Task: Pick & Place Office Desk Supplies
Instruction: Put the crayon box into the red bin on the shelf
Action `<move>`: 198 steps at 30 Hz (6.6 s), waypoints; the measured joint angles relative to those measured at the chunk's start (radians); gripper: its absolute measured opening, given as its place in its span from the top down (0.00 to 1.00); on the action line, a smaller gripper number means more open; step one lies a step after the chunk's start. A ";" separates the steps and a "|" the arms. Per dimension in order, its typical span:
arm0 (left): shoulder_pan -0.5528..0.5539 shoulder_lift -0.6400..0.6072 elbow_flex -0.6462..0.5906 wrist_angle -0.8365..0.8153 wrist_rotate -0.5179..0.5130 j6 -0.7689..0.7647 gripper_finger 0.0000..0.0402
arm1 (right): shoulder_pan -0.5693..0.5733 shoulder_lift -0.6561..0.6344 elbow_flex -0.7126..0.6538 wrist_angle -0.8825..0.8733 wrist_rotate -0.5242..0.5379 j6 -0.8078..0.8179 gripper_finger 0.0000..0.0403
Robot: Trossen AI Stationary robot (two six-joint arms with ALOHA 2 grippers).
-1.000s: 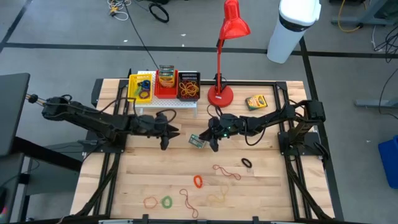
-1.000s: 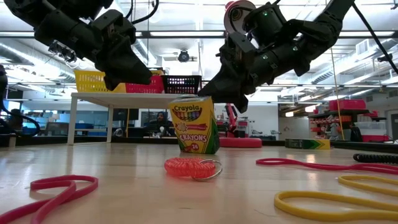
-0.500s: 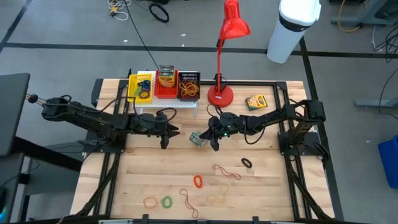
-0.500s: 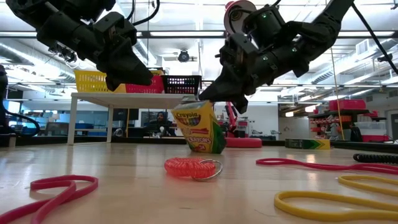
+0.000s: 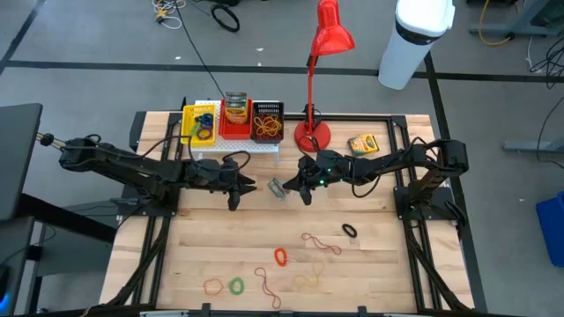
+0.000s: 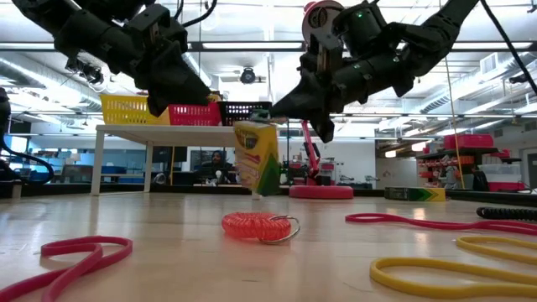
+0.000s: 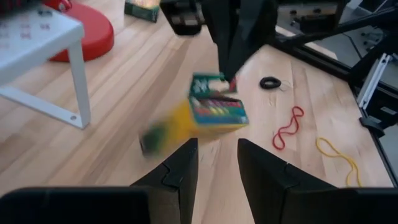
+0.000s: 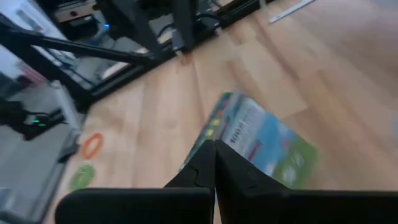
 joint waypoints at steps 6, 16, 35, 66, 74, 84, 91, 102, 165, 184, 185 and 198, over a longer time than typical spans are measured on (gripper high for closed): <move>0.000 0.000 0.018 -0.019 0.000 0.024 0.70 | 0.020 0.000 0.000 0.011 0.002 0.070 1.00; 0.000 0.000 0.018 -0.021 0.017 0.012 0.70 | 0.026 0.000 0.000 -0.008 -0.005 0.270 1.00; 0.001 0.000 0.018 -0.019 0.011 0.008 0.70 | 0.026 0.009 0.000 -0.027 -0.058 0.388 0.99; 0.000 0.000 0.018 -0.019 0.010 -0.014 0.70 | -0.031 0.048 0.000 -0.023 -0.160 0.349 0.99; 0.000 0.000 0.018 -0.019 0.010 -0.014 0.70 | -0.055 0.048 0.000 -0.081 -0.174 0.245 0.99; 0.000 0.000 0.018 -0.019 0.004 -0.017 0.70 | -0.097 0.040 0.000 -0.092 -0.174 0.167 0.99; 0.000 0.000 0.018 -0.019 -0.002 -0.018 0.70 | -0.122 0.028 0.000 -0.128 -0.150 0.094 0.99; 0.001 0.000 0.018 -0.019 -0.008 -0.017 0.70 | -0.119 0.028 0.000 -0.172 -0.100 0.027 0.90; 0.141 0.846 1.064 -0.906 0.218 0.824 0.17 | -0.158 -0.699 -0.309 -0.439 0.253 -0.409 0.96; 0.096 0.840 1.017 -1.005 0.126 0.756 0.24 | -0.158 -0.698 -0.309 -0.437 0.253 -0.414 0.99; 0.083 0.840 1.004 -1.004 0.115 0.740 0.25 | -0.158 -0.698 -0.309 -0.437 0.252 -0.417 0.99; -0.058 0.840 0.765 -0.725 -0.246 0.657 0.39 | -0.158 -0.698 -0.309 -0.432 0.252 -0.410 0.99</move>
